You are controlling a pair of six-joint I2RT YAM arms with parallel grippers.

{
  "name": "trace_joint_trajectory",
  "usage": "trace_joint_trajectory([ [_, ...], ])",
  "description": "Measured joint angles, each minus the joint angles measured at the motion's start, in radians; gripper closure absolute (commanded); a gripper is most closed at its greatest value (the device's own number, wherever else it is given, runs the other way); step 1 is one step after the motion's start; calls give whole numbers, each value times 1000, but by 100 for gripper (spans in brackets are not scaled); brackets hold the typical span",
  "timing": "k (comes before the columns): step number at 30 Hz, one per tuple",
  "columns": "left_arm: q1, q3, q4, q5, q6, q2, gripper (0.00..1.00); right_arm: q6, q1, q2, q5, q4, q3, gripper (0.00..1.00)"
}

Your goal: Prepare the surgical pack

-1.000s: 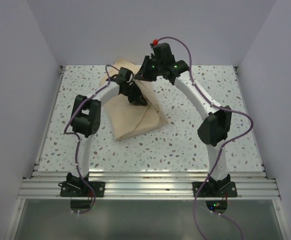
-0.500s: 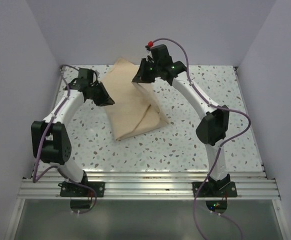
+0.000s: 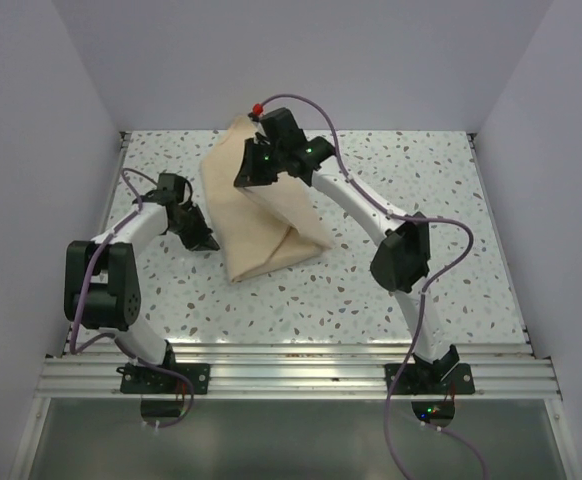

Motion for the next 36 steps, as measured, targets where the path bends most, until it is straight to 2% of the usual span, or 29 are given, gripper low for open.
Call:
trace_joint_trajectory([
  [14, -29, 0, 59, 39, -10, 50, 96, -36, 138, 117, 47, 2, 22, 100],
  [19, -30, 0, 61, 34, -11, 52, 92, -37, 143, 132, 46, 8, 2, 100],
  [25, -29, 0, 26, -13, -10, 35, 86, -44, 145, 154, 45, 9, -9, 88],
  [31, -11, 24, -53, -60, -3, -34, 85, -55, 146, 201, 10, 3, -4, 55],
  [32, -5, 40, -66, -63, 0, -42, 85, -60, 148, 210, 0, -2, -1, 44],
  [34, 6, 83, -88, -73, 13, -53, 83, -78, 148, 219, -10, -31, 0, 33],
  [36, 17, 112, -92, -69, 16, -67, 85, -88, 141, 214, -22, -39, -8, 32],
])
